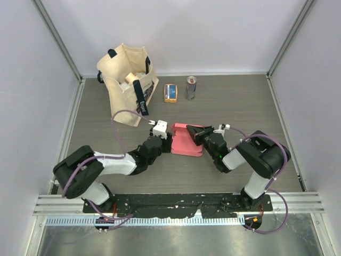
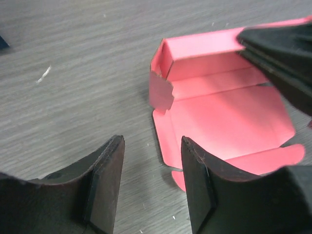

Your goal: Fold the paper box

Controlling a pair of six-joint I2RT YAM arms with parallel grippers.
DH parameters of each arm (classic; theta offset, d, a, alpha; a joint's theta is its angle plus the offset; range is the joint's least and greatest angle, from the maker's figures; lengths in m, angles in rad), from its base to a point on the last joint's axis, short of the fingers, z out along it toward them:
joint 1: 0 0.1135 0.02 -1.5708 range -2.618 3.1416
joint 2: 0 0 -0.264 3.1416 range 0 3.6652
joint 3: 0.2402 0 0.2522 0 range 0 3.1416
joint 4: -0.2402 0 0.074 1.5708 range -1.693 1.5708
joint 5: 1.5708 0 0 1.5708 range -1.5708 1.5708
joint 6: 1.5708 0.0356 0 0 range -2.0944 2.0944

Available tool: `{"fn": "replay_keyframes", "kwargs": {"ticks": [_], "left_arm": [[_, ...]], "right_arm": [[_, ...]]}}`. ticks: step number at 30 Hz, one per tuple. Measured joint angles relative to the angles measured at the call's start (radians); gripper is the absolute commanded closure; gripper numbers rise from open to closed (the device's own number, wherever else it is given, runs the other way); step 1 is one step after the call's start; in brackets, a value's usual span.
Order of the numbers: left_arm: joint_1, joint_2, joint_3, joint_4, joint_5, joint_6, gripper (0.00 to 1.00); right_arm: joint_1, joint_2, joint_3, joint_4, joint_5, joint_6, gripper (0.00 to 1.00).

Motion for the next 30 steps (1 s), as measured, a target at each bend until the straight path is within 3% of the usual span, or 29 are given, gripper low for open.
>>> {"fn": "replay_keyframes", "kwargs": {"ticks": [4,9,16,18,23,24,28,30], "left_arm": [[0.08,-0.052,-0.015,0.03,0.095,-0.016,0.45],[0.23,0.045,0.026,0.038,0.253,-0.021,0.43],[0.229,0.14,0.089,0.064,0.43,0.048,0.4],[0.228,0.166,0.115,0.082,0.46,0.058,0.44],[0.228,0.208,0.163,0.099,0.495,0.074,0.65],[0.228,0.216,0.172,0.098,0.494,0.077,0.65],[0.228,0.222,0.18,0.098,0.505,0.082,0.43],[0.229,0.212,0.166,0.101,0.523,0.079,0.4]], "right_arm": [[-0.013,0.002,0.003,0.0,-0.024,0.0,0.98],[-0.021,0.014,0.005,0.005,-0.04,0.003,0.98],[-0.029,0.031,0.011,0.017,-0.052,0.01,0.98],[-0.029,0.04,0.013,0.025,-0.056,0.014,0.98],[-0.029,0.05,0.014,0.037,-0.062,0.024,0.98],[-0.029,0.05,0.016,0.037,-0.063,0.024,0.98],[-0.032,0.05,0.019,0.036,-0.064,0.024,0.98],[-0.032,0.05,0.019,0.037,-0.065,0.023,0.98]]}}
